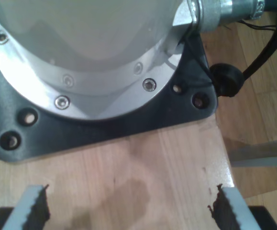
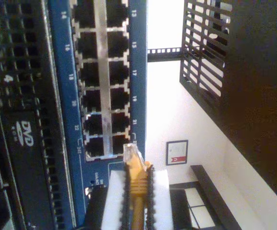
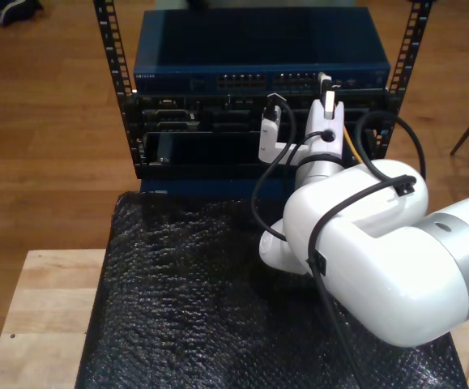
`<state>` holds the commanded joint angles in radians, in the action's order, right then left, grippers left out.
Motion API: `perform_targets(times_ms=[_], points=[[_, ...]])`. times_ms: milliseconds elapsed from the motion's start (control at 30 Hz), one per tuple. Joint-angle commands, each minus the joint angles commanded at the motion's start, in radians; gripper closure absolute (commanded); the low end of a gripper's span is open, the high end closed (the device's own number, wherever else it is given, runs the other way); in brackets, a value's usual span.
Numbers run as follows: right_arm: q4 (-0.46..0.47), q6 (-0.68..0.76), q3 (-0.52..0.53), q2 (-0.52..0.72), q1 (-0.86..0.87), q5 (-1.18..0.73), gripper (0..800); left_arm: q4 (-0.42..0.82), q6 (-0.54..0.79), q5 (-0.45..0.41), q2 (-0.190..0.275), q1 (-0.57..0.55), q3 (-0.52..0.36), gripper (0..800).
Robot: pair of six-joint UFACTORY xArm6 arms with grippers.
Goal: Grab the cable and plug it in
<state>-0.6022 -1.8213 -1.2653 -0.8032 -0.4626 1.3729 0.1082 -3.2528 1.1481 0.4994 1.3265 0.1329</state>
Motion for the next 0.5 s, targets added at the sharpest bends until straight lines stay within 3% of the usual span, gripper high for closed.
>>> perform_targets(times_ms=[500], points=[[0.000, 0.009, 0.000, 0.003, 0.000, 0.000, 800, 0.000, 0.000, 0.000, 0.000, 0.000, 0.000, 1]])
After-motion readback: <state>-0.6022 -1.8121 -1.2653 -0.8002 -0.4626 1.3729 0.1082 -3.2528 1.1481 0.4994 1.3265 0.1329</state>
